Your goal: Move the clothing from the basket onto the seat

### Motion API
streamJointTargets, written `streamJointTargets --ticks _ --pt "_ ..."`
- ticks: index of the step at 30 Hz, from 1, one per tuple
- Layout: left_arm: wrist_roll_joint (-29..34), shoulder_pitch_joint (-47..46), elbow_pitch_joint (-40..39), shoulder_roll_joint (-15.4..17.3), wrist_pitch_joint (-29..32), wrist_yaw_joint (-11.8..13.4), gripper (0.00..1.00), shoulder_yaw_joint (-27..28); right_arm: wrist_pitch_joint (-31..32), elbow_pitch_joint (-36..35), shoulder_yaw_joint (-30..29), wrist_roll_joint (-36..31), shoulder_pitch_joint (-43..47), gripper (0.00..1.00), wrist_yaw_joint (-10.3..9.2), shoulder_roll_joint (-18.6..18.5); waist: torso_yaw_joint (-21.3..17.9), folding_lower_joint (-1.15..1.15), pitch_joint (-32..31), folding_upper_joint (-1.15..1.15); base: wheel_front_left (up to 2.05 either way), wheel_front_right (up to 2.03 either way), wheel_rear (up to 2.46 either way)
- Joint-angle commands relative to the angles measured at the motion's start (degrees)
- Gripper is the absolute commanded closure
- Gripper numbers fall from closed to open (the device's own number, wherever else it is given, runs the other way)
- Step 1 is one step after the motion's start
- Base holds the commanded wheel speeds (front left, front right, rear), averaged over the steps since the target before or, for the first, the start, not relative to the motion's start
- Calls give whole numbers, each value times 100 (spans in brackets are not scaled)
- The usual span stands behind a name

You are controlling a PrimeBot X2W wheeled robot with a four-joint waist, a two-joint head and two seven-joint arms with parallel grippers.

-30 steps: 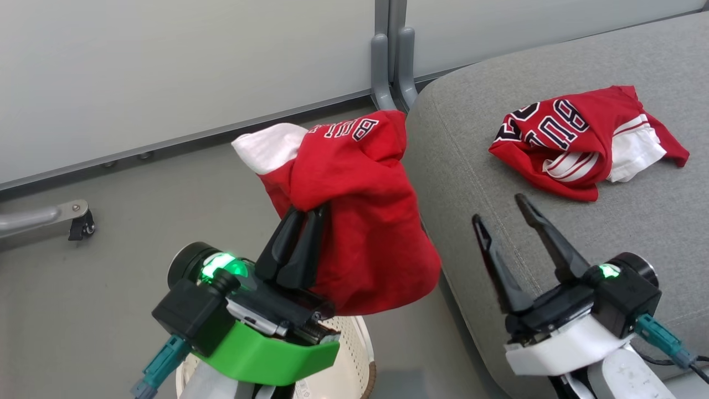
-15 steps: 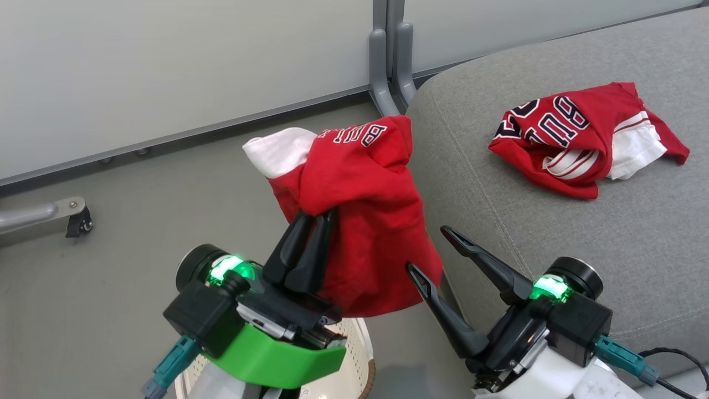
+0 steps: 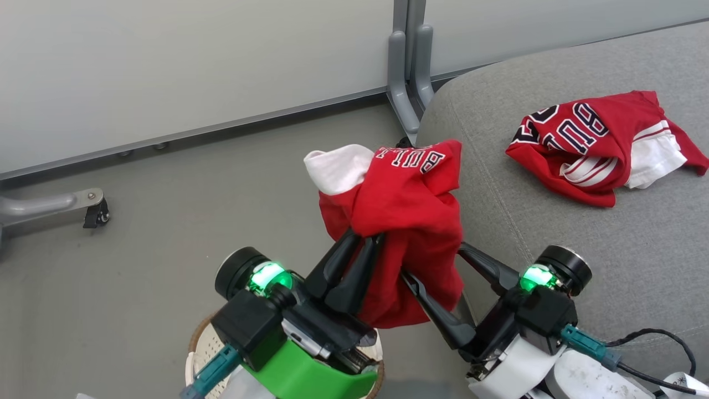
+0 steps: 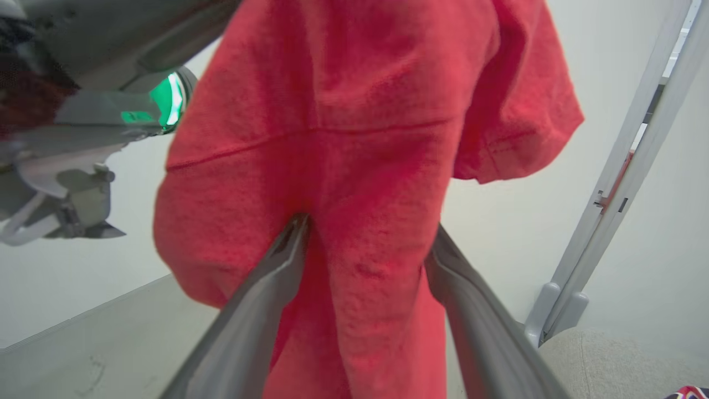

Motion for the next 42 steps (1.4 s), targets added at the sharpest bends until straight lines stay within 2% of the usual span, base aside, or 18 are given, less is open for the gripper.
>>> streamJointTargets --ticks 1,9,15,16,17,18,42 --pt "10 -90 -5 44 -1 -22 100 -25 -15 38 109 -38 -119 0 -4 -35 12 0 -11 0 0 0 0" --pt "-51 -122 63 75 -1 -22 100 -205 -16 212 734 -92 -556 0 -5 -238 28 0 -39 0 0 0 0" --pt "-122 -133 112 79 -1 -22 100 -303 -15 333 976 -112 -740 0 -4 -200 52 0 -62 0 0 0 0" --pt "-132 -133 119 76 -1 -22 100 -314 -15 352 1006 -115 -753 21 -4 -196 61 0 -68 0 0 0 0" --pt "-137 -133 127 76 -1 -22 100 -324 -15 360 1004 -111 -762 85 -5 -193 67 0 -71 0 0 0 0" --pt "-146 -133 132 74 -1 -22 100 -328 -16 374 968 -76 -738 100 -5 -169 73 0 -76 0 0 0 0" --pt "-154 -30 192 32 -1 -22 100 -284 -16 280 664 -182 -498 100 -5 -107 61 0 -104 0 0 0 0"
